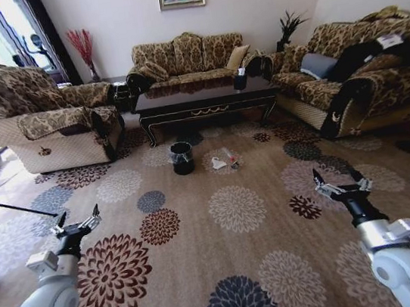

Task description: Move to the front of the table and pick up the trash from the floor, then place it into the trash bin.

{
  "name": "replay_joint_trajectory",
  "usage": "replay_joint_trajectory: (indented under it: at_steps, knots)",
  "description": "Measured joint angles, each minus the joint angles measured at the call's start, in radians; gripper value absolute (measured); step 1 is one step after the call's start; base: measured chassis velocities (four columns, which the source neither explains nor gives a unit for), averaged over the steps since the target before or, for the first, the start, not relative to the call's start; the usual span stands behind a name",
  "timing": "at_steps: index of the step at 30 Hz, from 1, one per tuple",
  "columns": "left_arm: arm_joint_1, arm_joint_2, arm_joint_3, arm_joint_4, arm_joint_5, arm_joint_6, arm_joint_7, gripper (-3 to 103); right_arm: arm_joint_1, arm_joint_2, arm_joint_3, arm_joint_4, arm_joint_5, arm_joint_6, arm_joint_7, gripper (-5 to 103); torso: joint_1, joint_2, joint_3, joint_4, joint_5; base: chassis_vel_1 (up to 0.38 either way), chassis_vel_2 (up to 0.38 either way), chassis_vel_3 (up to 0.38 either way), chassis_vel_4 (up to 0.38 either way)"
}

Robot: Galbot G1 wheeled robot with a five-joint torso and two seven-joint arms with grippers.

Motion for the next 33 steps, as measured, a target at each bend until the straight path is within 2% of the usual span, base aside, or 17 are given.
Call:
replay_joint_trajectory:
  at_steps: [14, 22, 28, 33]
  knots:
    - [0.016, 0.010, 0.016, -0.023, 0.013, 0.000, 0.007, 100, -0.011, 0.009, -0.047, -0.013, -0.056, 0.007, -0.015, 100, -0.021, -0.054, -0.033, -0.0002, 0.0001, 0.000, 0.000, 0.000, 0.000]
    - [0.060, 0.006, 0.031, -0.051, 0.012, 0.001, 0.024, 100, 0.013, -0.104, -0.073, -0.073, -0.038, 0.005, -0.020, 100, -0.034, -0.090, -0.056, 0.0003, 0.0001, 0.000, 0.000, 0.000, 0.000]
    - [0.061, 0.019, 0.052, -0.069, 0.027, 0.004, 0.039, 100, 0.036, -0.118, -0.102, -0.091, -0.038, -0.005, -0.021, 100, -0.042, -0.109, -0.067, -0.0002, 0.0001, 0.000, 0.000, 0.000, 0.000]
    - [0.086, 0.067, 0.055, -0.086, 0.000, 0.002, 0.103, 100, 0.030, -0.118, -0.111, -0.092, -0.044, -0.005, -0.029, 100, -0.052, -0.135, -0.084, -0.0001, 0.0001, 0.000, 0.000, 0.000, 0.000]
